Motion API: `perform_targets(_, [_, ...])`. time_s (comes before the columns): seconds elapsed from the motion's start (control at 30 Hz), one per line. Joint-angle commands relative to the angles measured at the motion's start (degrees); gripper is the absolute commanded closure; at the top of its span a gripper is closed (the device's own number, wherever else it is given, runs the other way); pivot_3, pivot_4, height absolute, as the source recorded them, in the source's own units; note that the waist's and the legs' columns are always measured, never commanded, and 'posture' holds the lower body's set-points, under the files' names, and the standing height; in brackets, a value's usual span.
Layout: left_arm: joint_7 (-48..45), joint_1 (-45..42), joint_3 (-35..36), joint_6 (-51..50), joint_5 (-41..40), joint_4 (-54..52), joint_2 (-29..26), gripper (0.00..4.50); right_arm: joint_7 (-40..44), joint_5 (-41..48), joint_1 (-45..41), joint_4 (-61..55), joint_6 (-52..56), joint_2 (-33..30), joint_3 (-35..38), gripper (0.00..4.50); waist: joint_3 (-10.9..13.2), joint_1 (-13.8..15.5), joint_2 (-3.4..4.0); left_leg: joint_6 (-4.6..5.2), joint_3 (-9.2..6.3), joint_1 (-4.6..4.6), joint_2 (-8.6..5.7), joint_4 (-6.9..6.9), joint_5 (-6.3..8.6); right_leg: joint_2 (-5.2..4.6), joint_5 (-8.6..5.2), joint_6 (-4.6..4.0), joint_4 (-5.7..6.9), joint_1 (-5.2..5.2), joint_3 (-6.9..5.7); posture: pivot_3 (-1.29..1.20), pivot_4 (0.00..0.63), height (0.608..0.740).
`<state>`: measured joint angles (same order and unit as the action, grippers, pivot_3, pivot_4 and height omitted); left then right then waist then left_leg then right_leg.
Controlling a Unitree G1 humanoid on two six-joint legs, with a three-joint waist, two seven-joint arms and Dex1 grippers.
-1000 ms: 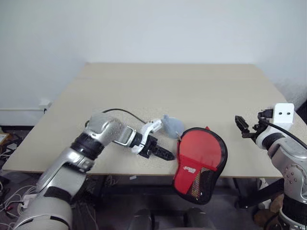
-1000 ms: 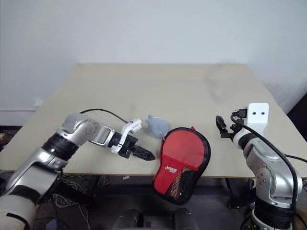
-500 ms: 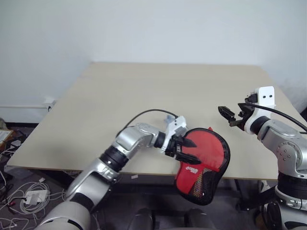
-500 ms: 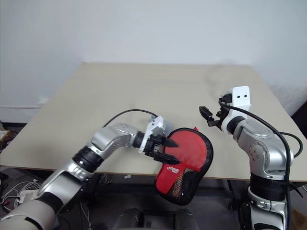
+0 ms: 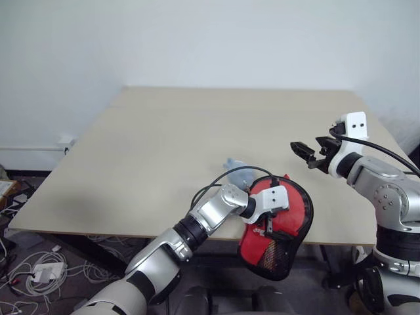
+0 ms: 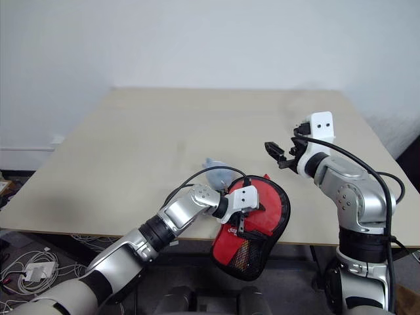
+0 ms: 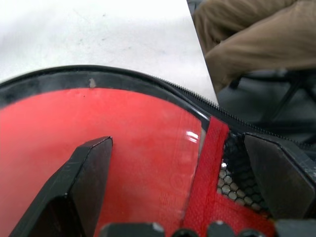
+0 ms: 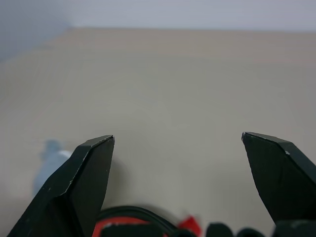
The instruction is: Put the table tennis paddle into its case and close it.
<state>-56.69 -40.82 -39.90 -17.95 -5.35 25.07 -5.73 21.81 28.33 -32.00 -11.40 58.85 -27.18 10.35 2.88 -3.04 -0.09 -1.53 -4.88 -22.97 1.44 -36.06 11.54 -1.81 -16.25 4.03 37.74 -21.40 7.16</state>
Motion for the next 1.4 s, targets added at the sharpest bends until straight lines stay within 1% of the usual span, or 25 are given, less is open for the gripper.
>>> perform_targets(0.03, [-1.9, 1.8, -0.9, -5.3, 2.8, 3.6, -1.1, 0.04, 3.7, 0.3, -5.1, 6.3, -1.9, 0.4, -2.3, 0.00, -0.1, -0.1, -0.15, 0.02, 0.02, 0.11, 0.02, 0.03, 0.02, 0.00, -0.01, 0.00, -0.01, 0.09, 0.00, 0.00, 0.000, 0.740])
perform_targets(0.1, [-1.6, 2.2, -0.2, -6.5, 2.8, 3.5, -0.5, 0.04, 6.4, 1.2, -8.0, 10.1, -1.6, 1.2, -3.7, 0.00, -0.1, -0.1, -0.14, 0.02, 0.04, 0.18, 0.04, 0.09, 0.03, 0.00, -0.01, -0.01, 0.00, 0.11, 0.00, 0.00, 0.000, 0.740])
perform_targets(0.23, [-1.9, 2.9, 0.7, -10.2, 2.5, 3.5, 0.5, 0.04, 11.5, -0.1, -14.1, 19.0, -1.2, 2.8, -9.4, 0.00, -0.1, -0.1, -0.13, 0.03, 0.03, 0.20, 0.05, 0.10, 0.03, 0.01, 0.00, 0.00, 0.01, 0.13, 0.00, 0.00, 0.000, 0.740])
perform_targets(0.53, [-1.6, 3.1, 1.2, -11.0, 3.6, 4.1, 1.6, 0.04, 19.6, -4.1, -26.1, 42.2, -0.5, 8.7, -17.4, 0.00, -0.2, -0.1, -0.19, 0.02, 0.00, 0.23, 0.05, 0.09, 0.03, 0.02, 0.00, 0.01, 0.02, 0.17, -0.04, 0.00, 0.000, 0.740])
perform_targets(0.8, [-1.4, 3.0, 1.8, -11.2, 3.9, 4.7, 2.4, 0.04, 26.9, -11.3, -30.4, 53.6, -3.0, 11.4, -25.2, 0.00, -0.3, 0.0, -0.23, 0.01, -0.09, 0.22, 0.04, 0.07, 0.03, 0.02, 0.00, 0.01, 0.03, 0.19, -0.11, 0.00, 0.000, 0.740])
perform_targets(1.0, [-1.3, 3.3, 2.4, -11.4, 4.4, 4.7, 3.0, 0.04, 27.6, -17.5, -32.0, 59.7, -7.8, 13.6, -28.1, 0.00, -0.5, -0.1, -0.28, 0.00, -0.14, 0.25, 0.04, 0.05, 0.04, 0.03, 0.00, 0.02, 0.03, 0.21, -0.16, 0.00, 0.000, 0.740])
perform_targets(1.1, [-1.2, 3.5, 2.5, -11.6, 4.6, 4.6, 3.1, 0.00, 26.5, -18.6, -32.6, 61.2, -9.8, 14.6, -26.5, 0.54, -0.5, -0.1, -0.30, 0.00, -0.15, 0.26, 0.04, 0.05, 0.04, 0.03, 0.00, 0.02, 0.03, 0.21, -0.17, 0.00, 0.000, 0.740])
perform_targets(1.27, [-1.2, 3.6, 2.8, -12.1, 5.0, 4.8, 3.3, 0.00, 24.3, -19.9, -33.0, 63.0, -11.6, 15.2, -24.3, 2.28, -0.6, 0.0, -0.30, -0.01, -0.18, 0.26, 0.03, 0.05, 0.04, 0.02, 0.00, 0.02, 0.02, 0.23, -0.18, 0.00, 0.000, 0.740])
perform_targets(1.3, [-1.3, 3.6, 2.8, -12.2, 5.1, 4.9, 3.3, 0.00, 23.8, -20.1, -32.9, 63.1, -12.1, 15.3, -23.8, 2.70, -0.6, 0.0, -0.30, -0.01, -0.18, 0.26, 0.03, 0.04, 0.04, 0.02, 0.00, 0.02, 0.02, 0.23, -0.18, 0.00, 0.000, 0.740])
perform_targets(1.37, [-1.3, 3.6, 2.7, -12.4, 5.3, 5.0, 3.3, 0.00, 22.5, -19.9, -32.9, 63.5, -13.4, 15.3, -22.1, 3.29, -0.6, 0.0, -0.30, -0.01, -0.18, 0.26, 0.03, 0.04, 0.04, 0.02, 0.00, 0.02, 0.03, 0.23, -0.18, 0.00, 0.000, 0.740])
perform_targets(1.4, [-1.3, 3.7, 2.7, -12.4, 5.3, 5.0, 3.3, 0.00, 21.8, -19.7, -33.1, 63.8, -13.9, 15.4, -21.1, 3.65, -0.6, 0.0, -0.30, -0.01, -0.18, 0.26, 0.03, 0.04, 0.04, 0.02, 0.00, 0.02, 0.03, 0.23, -0.18, 0.00, 0.000, 0.740])
